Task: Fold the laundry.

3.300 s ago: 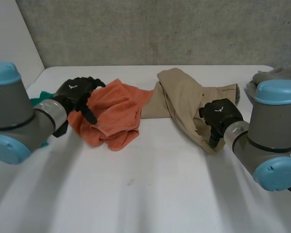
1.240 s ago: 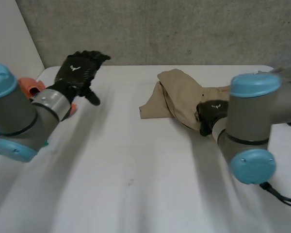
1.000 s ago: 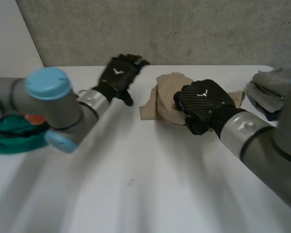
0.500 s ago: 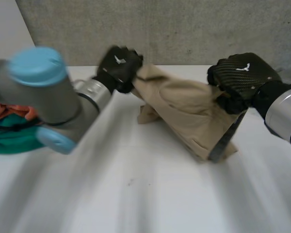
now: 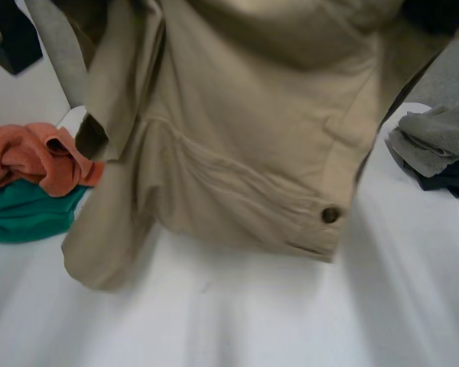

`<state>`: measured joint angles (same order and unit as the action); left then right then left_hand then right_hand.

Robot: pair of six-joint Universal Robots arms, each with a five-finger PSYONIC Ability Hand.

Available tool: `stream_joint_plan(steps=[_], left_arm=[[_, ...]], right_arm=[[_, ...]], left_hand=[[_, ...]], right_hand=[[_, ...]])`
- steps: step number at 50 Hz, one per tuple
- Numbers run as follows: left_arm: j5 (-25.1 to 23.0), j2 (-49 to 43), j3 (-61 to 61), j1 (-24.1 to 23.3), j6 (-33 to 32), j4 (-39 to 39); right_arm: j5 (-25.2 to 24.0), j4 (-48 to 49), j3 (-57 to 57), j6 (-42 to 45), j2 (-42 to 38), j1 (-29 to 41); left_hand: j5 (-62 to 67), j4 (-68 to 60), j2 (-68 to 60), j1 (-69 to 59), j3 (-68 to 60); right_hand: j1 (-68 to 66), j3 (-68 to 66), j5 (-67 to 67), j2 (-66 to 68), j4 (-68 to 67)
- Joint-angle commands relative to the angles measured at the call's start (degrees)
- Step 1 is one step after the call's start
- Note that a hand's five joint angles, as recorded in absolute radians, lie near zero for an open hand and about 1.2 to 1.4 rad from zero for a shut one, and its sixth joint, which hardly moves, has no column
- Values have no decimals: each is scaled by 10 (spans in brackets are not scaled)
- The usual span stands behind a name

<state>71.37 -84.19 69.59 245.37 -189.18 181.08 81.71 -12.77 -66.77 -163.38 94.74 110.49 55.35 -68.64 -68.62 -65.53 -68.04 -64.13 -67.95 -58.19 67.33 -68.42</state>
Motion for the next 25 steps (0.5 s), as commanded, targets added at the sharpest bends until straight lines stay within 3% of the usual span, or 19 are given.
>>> stream_joint_plan(steps=[1, 9, 17, 18, 19, 20, 21, 22, 23, 25], left_arm=[[0, -114, -84, 25, 13, -38], [-1, -306, -98, 20, 15, -25], [15, -500, -196, 10, 14, 90], [25, -522, -222, 11, 15, 113], [32, -526, -232, 12, 16, 124], [40, -529, -241, 12, 18, 132], [55, -530, -253, 11, 22, 146], [61, -528, -257, 10, 25, 150], [67, -523, -258, 7, 27, 152], [82, -502, -251, -1, 27, 155]], right_arm=[[6, 4, 67, -18, -88, 17], [41, 84, 105, 33, -273, 21], [69, 305, 133, 147, -452, 20], [84, 366, 138, 170, -473, 16], [92, 395, 139, 180, -480, 13], [98, 422, 139, 183, -486, 10], [100, 447, 138, 180, -491, 9], [97, 486, 137, 170, -497, 8], [91, 494, 136, 165, -500, 8], [80, 481, 133, 153, -500, 9]], left_hand=[[147, -114, -114, -145, -120], [147, -114, -114, -145, -120], [147, -114, -114, -145, -120], [147, -114, -114, -145, -120], [147, -114, -114, -145, -120], [10, 23, 23, -8, 17], [-344, 377, 377, 346, 371], [-481, 514, 514, 483, 508], [-553, 586, 586, 555, 580], [-553, 586, 586, 555, 580]], right_hand=[[-159, -120, -118, 127, -116], [-159, -120, -118, 127, -116], [-159, -120, -118, 127, -116], [-127, -89, -86, 95, -84], [58, 97, 99, -90, 101], [280, 318, 321, -312, 323], [494, 532, 534, -526, 537], [541, 580, 582, -573, 584], [541, 580, 582, -573, 584], [541, 580, 582, -573, 584]])
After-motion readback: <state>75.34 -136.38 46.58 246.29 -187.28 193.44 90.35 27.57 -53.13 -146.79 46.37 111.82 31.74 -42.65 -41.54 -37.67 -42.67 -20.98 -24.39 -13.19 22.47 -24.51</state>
